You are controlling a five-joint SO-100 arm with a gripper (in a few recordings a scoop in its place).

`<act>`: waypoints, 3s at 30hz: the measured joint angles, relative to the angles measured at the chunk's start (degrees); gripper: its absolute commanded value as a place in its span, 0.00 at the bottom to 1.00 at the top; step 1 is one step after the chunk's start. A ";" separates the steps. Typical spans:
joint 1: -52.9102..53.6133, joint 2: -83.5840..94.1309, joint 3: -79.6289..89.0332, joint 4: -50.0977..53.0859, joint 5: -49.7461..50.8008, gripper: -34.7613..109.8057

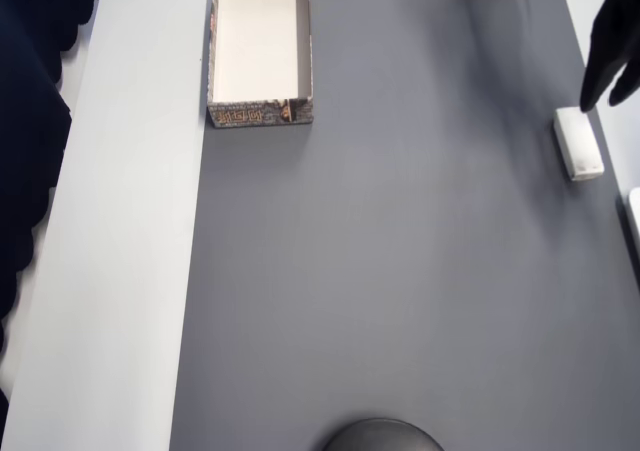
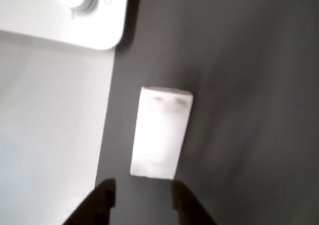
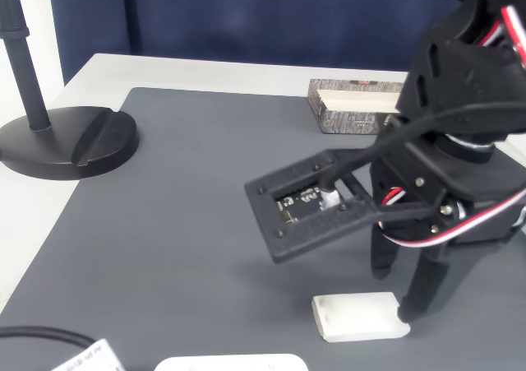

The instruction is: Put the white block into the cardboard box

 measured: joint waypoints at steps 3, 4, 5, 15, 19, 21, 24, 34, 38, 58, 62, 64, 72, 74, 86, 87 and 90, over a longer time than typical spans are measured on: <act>0.88 0.00 0.00 0.00 0.97 0.37; 1.23 0.00 0.00 0.00 1.14 0.38; 1.49 0.00 0.00 0.00 1.23 0.38; 2.46 -2.29 0.00 0.00 1.23 0.39; 2.46 -3.96 -0.09 0.00 1.23 0.39; 2.46 -4.75 -0.88 0.00 1.23 0.40; 2.46 -5.62 -2.55 0.00 1.23 0.40; 2.46 -8.09 -4.22 0.00 1.23 0.41; 2.46 -8.61 -4.22 0.00 1.23 0.41; 2.46 -12.83 -7.56 -0.62 1.23 0.41; 2.55 -13.18 -7.73 -1.23 1.23 0.41; 2.55 -13.45 -7.73 -1.49 1.23 0.41; 3.69 -14.59 -7.73 -2.20 1.23 0.41; 3.78 -15.12 -7.73 -2.20 1.23 0.41; 3.78 -17.93 -9.14 -3.78 1.23 0.41; 3.78 -18.11 -9.40 -3.78 1.23 0.41; 3.78 -18.46 -9.93 -4.04 1.23 0.39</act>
